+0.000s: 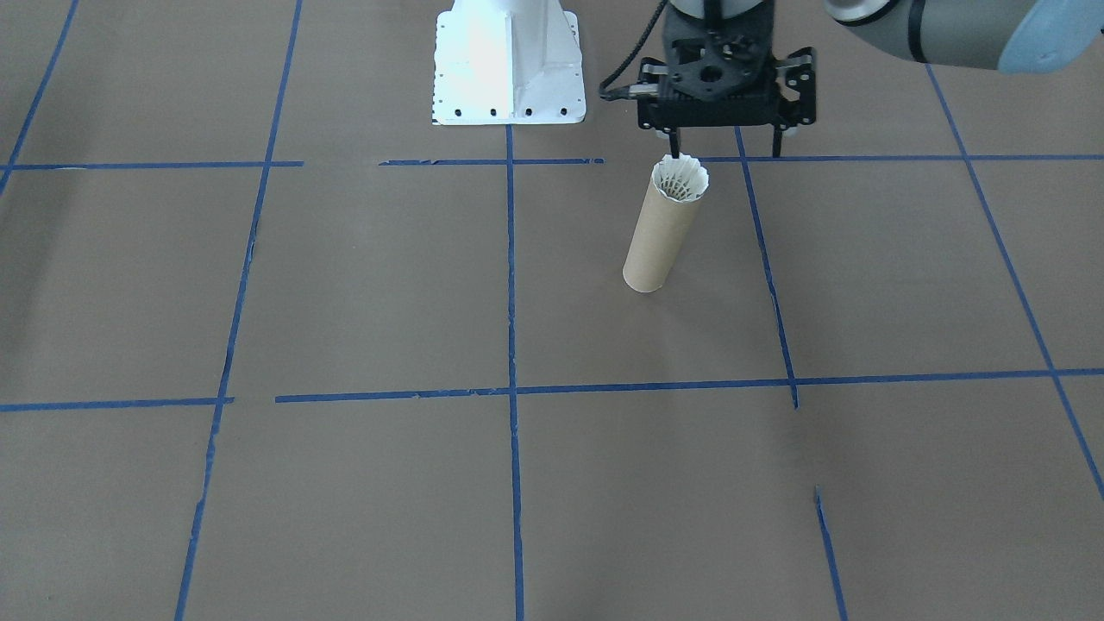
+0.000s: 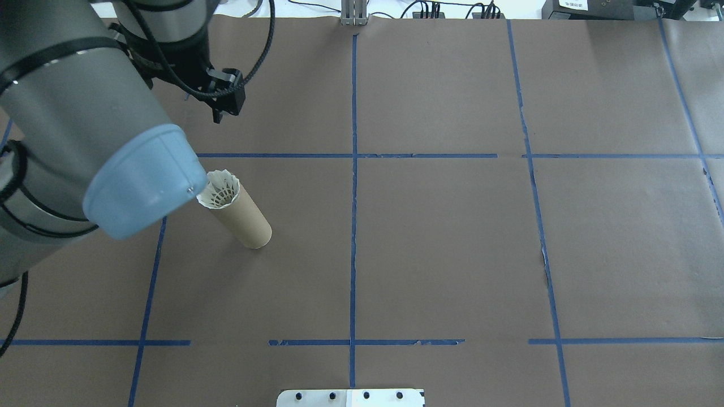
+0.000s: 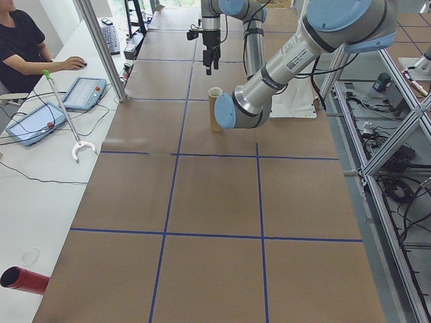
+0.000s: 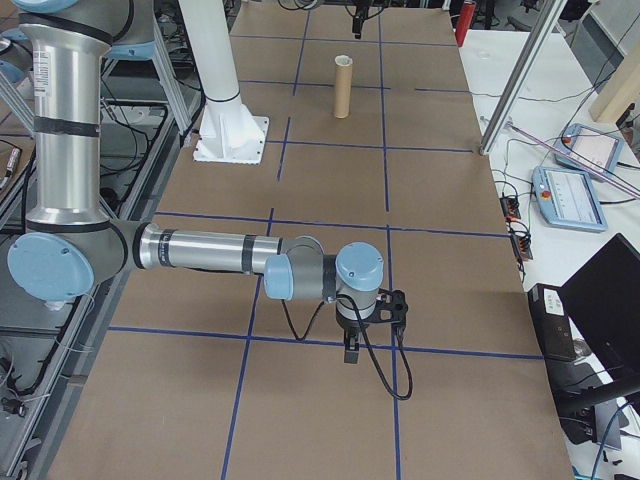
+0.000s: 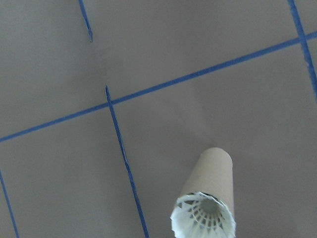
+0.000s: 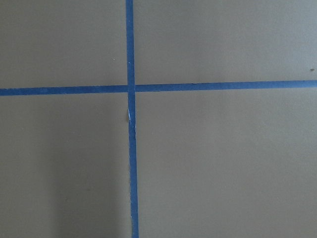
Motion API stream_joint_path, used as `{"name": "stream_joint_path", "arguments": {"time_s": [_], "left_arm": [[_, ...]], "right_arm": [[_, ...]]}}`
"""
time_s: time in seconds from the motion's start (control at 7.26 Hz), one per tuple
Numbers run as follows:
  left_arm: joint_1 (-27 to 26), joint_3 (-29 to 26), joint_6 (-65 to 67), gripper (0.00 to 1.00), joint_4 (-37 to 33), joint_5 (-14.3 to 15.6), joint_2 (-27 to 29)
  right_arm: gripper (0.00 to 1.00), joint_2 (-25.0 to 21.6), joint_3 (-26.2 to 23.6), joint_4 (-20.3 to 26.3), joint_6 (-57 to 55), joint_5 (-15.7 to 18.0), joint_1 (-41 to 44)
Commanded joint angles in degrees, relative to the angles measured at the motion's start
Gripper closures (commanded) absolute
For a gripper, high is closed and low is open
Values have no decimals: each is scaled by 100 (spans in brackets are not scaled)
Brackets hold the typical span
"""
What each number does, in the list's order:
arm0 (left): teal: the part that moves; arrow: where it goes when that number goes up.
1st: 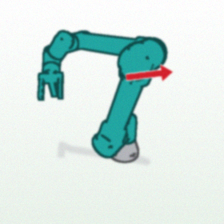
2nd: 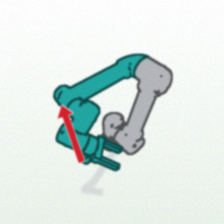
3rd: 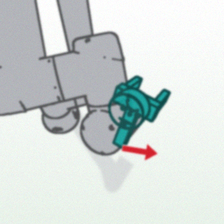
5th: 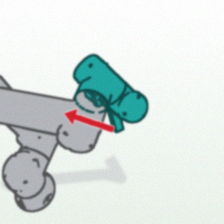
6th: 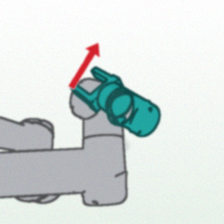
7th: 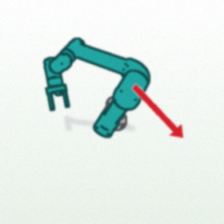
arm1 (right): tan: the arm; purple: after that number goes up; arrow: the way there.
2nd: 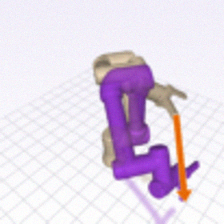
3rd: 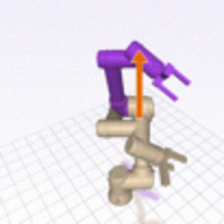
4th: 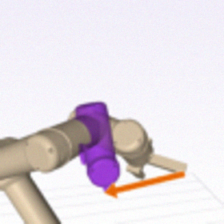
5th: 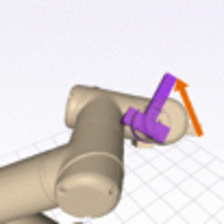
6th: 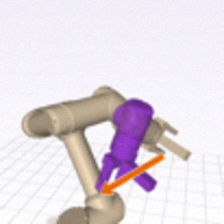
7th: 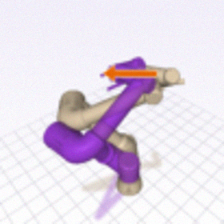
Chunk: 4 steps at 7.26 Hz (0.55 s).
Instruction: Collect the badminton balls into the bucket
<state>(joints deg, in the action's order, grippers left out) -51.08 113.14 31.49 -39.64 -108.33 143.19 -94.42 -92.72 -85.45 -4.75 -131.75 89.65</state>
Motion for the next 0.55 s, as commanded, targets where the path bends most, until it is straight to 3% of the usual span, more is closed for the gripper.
{"name": "stream_joint_path", "arguments": {"time_s": [0.0,0.28,0.41], "left_arm": [[-1189,-2,-1375,0,-1495,-335,-1094],[-1483,-212,-1496,0,-3988,-522,-2650],[-1771,-849,-1984,0,-4608,-662,-2848]], "right_arm": [[0,2,0,2,0,0,0],[0,2,0,2,0,0,0],[0,2,0,-6,0,0,0]]}}
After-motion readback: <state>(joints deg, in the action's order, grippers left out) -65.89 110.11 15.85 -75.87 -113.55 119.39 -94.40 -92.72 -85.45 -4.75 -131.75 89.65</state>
